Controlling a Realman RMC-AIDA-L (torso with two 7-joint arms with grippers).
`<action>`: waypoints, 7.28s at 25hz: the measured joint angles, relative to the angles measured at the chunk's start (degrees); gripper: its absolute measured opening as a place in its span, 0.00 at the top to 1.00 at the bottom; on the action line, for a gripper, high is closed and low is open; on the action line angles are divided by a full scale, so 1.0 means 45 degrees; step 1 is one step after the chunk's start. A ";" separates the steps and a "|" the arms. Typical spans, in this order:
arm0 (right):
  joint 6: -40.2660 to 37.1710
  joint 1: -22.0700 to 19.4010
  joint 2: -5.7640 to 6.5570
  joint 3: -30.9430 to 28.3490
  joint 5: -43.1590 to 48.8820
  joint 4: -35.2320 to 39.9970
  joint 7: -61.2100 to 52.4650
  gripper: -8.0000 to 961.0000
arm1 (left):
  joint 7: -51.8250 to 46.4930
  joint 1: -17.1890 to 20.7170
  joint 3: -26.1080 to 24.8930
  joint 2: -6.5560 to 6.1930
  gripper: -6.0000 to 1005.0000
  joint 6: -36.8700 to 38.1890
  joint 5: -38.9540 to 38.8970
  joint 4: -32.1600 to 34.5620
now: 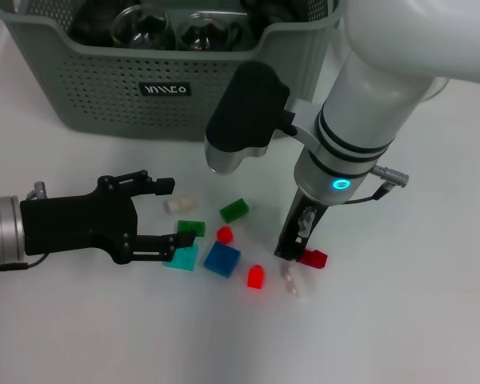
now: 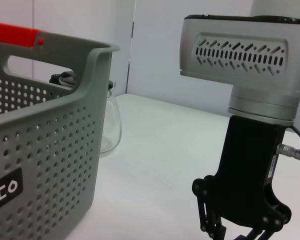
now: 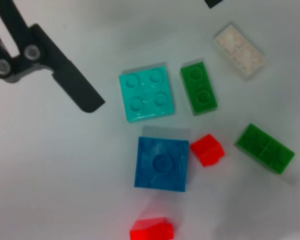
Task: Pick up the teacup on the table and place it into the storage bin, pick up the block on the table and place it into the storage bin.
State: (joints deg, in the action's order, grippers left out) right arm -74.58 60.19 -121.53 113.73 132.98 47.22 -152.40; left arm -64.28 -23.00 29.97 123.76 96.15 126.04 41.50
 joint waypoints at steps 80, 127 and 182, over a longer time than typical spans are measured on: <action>-0.4379 -0.2539 0.1062 -1.1382 -0.4251 0.7367 0.6138 0.18 | -0.0090 -0.0024 -0.0099 0.0036 0.13 0.0119 0.0028 -0.0004; -0.1231 -0.1189 0.0002 0.0843 0.0522 0.2234 0.5841 0.26 | -0.0328 0.0112 -0.0098 0.0094 0.13 -0.0003 -0.0060 -0.0201; 0.7972 0.2904 0.0151 -0.8425 0.3950 -0.3839 0.4475 0.47 | -0.0245 -0.0085 -0.0273 -0.0004 0.13 -0.0075 -0.0059 -0.0137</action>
State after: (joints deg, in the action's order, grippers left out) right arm -38.71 73.27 -120.84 75.82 150.75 29.95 -132.26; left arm -65.39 -23.38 28.74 123.75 95.81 125.77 40.89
